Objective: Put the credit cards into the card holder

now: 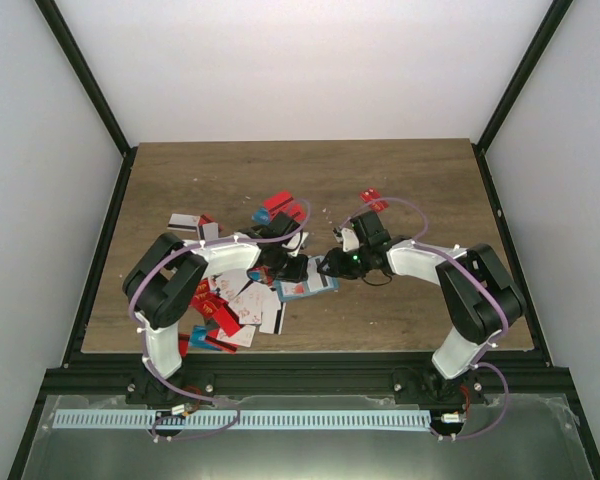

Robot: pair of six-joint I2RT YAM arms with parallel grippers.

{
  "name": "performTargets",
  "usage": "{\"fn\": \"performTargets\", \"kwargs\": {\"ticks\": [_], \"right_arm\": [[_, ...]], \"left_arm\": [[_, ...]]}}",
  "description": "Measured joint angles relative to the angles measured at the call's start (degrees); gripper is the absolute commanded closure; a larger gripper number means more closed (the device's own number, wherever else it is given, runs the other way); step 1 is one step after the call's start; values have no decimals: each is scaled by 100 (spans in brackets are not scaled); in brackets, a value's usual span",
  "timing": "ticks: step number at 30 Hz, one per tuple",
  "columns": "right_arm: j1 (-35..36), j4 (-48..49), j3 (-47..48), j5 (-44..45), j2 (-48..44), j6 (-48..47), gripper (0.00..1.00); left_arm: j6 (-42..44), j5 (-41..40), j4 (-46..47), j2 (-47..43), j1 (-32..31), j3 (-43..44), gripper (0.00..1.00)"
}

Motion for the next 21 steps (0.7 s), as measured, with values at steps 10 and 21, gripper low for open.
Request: {"fn": "performTargets", "kwargs": {"ticks": [10, 21], "right_arm": [[0, -9, -111, 225, 0, 0, 62], [0, 70, -210, 98, -2, 4, 64]], "left_arm": [[7, 22, 68, 11, 2, -22, 96], [7, 39, 101, 11, 2, -33, 96]]}}
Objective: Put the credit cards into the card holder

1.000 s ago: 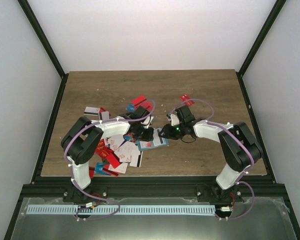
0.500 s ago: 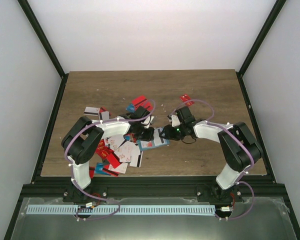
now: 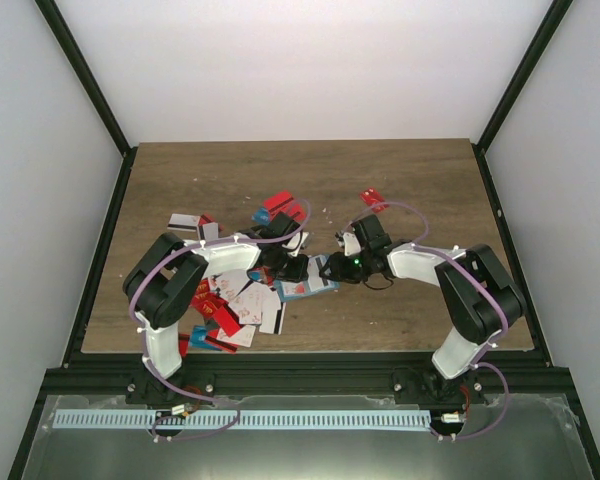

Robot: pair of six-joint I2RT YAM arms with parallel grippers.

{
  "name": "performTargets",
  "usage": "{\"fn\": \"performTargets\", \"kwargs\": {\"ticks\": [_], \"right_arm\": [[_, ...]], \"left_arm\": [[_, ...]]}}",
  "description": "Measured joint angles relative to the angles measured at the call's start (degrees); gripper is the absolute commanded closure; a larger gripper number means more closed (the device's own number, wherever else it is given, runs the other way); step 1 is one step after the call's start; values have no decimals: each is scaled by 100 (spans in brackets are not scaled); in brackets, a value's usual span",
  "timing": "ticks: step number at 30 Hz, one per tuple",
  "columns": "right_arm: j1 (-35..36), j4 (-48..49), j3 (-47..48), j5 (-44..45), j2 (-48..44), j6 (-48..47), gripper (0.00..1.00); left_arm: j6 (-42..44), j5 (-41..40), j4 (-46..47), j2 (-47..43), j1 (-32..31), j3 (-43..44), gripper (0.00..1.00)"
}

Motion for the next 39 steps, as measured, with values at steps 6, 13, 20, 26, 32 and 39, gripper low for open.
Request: {"fn": "performTargets", "kwargs": {"ticks": [6, 13, 20, 26, 32, 39], "right_arm": [[0, 7, 0, -74, -33, -4, 67], [50, -2, 2, -83, -94, -7, 68], [144, -280, 81, 356, -140, -28, 62], [164, -455, 155, 671, -258, -28, 61], [251, -487, 175, 704, -299, -31, 62], [313, -472, 197, 693, -297, -31, 65]], "left_arm": [[0, 0, 0, 0, 0, 0, 96], [0, 0, 2, 0, 0, 0, 96], [0, 2, 7, 0, 0, -2, 96], [0, 4, 15, 0, 0, -4, 96], [0, 7, 20, 0, 0, -7, 96], [2, 9, 24, 0, 0, -9, 96]]}}
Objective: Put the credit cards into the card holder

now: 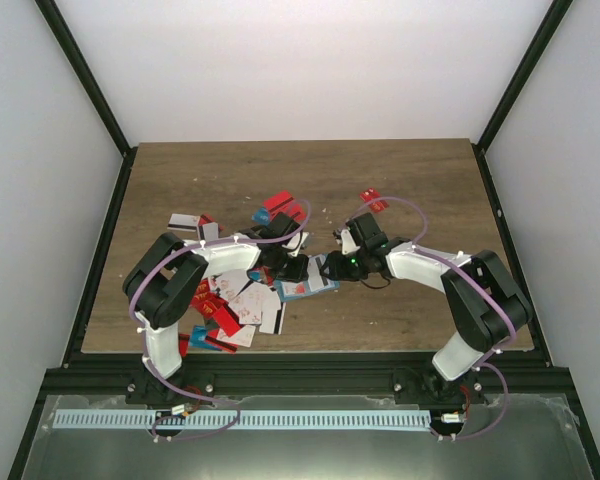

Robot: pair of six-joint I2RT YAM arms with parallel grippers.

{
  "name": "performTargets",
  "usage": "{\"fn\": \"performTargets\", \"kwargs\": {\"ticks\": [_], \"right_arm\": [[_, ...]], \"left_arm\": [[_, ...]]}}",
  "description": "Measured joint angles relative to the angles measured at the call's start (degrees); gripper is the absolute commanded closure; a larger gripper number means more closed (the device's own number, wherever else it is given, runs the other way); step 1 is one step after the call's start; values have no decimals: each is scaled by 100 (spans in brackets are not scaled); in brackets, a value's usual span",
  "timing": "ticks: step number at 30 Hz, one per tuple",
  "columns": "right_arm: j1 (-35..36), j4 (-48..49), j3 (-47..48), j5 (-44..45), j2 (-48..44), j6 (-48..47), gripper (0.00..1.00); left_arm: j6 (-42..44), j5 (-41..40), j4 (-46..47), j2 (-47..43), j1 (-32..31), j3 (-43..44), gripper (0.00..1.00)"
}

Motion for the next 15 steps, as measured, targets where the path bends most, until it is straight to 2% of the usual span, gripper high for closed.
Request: {"fn": "performTargets", "kwargs": {"ticks": [15], "right_arm": [[28, 138, 0, -334, 94, 9, 67]], "left_arm": [[0, 2, 7, 0, 0, -4, 96]]}}
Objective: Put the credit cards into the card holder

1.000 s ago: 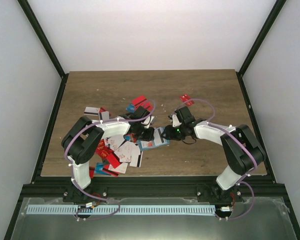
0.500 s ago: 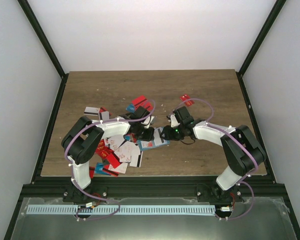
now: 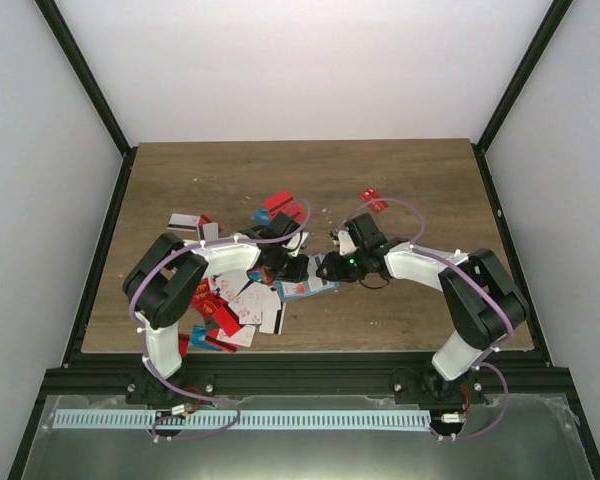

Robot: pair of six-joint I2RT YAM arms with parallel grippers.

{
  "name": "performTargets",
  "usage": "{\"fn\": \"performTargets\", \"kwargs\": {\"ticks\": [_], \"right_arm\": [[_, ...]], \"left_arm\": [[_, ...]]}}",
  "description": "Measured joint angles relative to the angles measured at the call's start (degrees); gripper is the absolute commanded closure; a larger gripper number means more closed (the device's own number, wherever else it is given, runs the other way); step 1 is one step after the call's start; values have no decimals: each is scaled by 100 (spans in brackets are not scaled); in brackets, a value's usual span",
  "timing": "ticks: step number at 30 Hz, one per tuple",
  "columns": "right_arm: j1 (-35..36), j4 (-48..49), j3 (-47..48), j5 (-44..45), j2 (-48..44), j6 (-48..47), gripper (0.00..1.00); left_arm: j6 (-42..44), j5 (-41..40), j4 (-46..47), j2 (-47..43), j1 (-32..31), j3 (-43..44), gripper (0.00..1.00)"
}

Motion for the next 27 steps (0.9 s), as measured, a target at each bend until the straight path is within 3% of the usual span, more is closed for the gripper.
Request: {"fn": "performTargets", "kwargs": {"ticks": [21, 27], "right_arm": [[0, 20, 63, -140, -20, 74, 67], [20, -2, 66, -122, -20, 125, 67]], "left_arm": [[-20, 275, 35, 352, -35, 457, 96], [-111, 186, 42, 170, -46, 332, 87]]}}
